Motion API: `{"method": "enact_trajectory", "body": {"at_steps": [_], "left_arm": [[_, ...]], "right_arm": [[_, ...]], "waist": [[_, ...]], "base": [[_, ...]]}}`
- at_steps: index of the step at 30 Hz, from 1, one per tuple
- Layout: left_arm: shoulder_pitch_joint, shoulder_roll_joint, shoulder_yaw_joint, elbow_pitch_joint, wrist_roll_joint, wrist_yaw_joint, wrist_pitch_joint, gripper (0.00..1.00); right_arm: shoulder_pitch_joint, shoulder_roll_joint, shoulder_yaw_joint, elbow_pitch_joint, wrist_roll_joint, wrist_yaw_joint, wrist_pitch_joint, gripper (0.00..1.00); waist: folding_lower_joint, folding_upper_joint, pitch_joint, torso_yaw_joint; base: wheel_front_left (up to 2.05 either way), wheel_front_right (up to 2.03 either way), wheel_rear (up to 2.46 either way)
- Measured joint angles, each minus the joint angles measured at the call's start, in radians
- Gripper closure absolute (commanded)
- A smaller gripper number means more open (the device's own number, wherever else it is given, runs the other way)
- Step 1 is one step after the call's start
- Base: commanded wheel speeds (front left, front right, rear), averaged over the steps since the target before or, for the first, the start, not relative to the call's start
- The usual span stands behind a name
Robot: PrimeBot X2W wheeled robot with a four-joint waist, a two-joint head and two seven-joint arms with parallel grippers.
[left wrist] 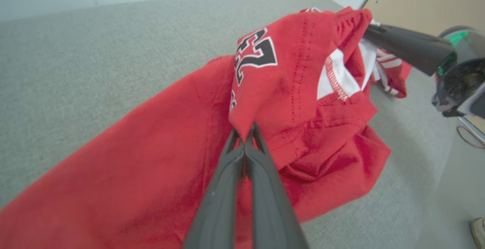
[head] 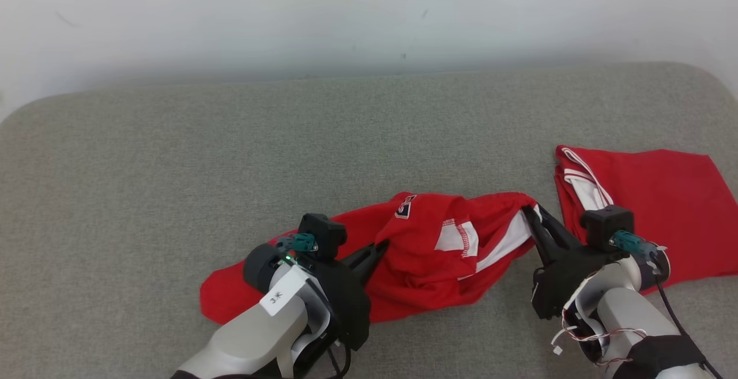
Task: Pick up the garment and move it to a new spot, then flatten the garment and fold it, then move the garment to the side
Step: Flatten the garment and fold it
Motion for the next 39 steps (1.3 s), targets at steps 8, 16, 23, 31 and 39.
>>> {"method": "enact_trajectory", "body": {"at_steps": [8,16,23,31,39], "left_arm": [[0.011,0.121,0.017,-0.178,-0.063,0.0,-0.085,1.0],[0.1,0.239,0.071,-0.235,-0.105,-0.009,-0.088,1.0],[0.202,0.28,0.078,-0.238,-0.137,-0.009,-0.088,1.0],[0.198,0.277,0.085,-0.189,-0.131,-0.009,-0.088,0.95],[0.193,0.287,0.124,-0.166,-0.106,0.022,-0.088,0.0]], "right_arm": [[0.048,-0.03,-0.041,0.028,0.027,0.0,-0.008,1.0],[0.104,-0.027,-0.061,0.035,0.051,-0.001,-0.016,1.0],[0.104,-0.001,-0.051,0.029,0.053,0.0,-0.016,1.0],[0.099,0.01,-0.03,0.03,0.051,0.001,-0.016,1.0],[0.094,-0.002,-0.035,0.044,0.05,0.0,-0.017,1.0]], "waist": [[0.0,0.0,-0.025,0.039],[0.0,0.0,-0.045,0.103],[-0.0001,-0.0001,-0.054,0.157],[0.0,0.0,-0.053,0.167],[0.0,0.0,-0.053,0.167]], "base": [[0.0,0.0,0.0],[0.0,0.0,0.0],[0.0,0.0,0.0],[0.0,0.0,0.0],[0.0,0.0,0.0]]}}
